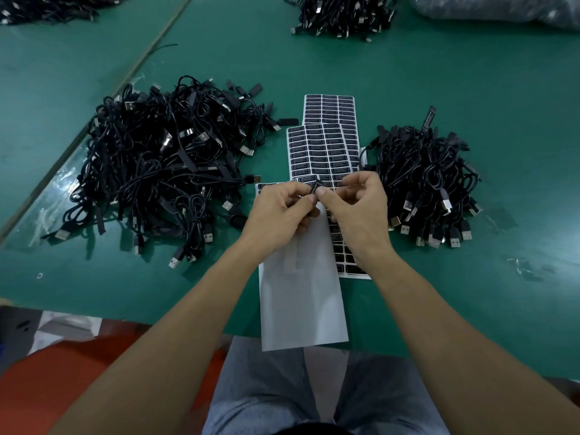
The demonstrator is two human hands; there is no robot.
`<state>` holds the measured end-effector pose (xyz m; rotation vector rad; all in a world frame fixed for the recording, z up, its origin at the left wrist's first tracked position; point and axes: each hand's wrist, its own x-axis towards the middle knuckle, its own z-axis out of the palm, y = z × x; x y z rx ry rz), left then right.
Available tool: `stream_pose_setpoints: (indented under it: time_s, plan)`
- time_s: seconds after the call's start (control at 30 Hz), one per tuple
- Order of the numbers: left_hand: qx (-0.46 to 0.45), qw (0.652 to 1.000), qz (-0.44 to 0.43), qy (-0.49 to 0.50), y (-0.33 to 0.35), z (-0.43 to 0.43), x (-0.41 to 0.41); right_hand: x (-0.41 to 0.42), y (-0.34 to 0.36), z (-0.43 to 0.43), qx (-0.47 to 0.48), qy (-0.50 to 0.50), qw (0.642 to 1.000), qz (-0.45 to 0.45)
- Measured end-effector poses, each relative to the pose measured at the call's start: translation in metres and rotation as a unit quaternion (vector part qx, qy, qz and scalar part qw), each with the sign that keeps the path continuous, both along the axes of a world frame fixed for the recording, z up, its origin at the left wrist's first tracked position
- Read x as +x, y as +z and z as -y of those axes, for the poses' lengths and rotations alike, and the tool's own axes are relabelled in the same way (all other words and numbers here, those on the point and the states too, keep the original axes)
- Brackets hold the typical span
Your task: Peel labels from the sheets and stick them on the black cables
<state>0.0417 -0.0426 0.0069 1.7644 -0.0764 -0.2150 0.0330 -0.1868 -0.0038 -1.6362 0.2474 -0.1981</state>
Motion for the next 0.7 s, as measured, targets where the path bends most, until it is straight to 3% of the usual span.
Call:
stream_pose_setpoints:
  time_s: [0.3,0.53,0.7]
  plan:
    - [0.030,0.998,0.042,-0.026,0.000,-0.001,-0.002,0.001,0.003,-0.001,-0.023,0.064,0.997,0.026]
    - [0.156,0.979,0.129,-0.025,0.002,0.001,-0.002,0.001,0.004,-0.002,-0.022,0.060,0.998,0.014]
    - [0.146,0.965,0.210,0.064,0.017,-0.004,0.003,-0.002,0.015,-0.007,-0.074,0.068,0.995,0.003]
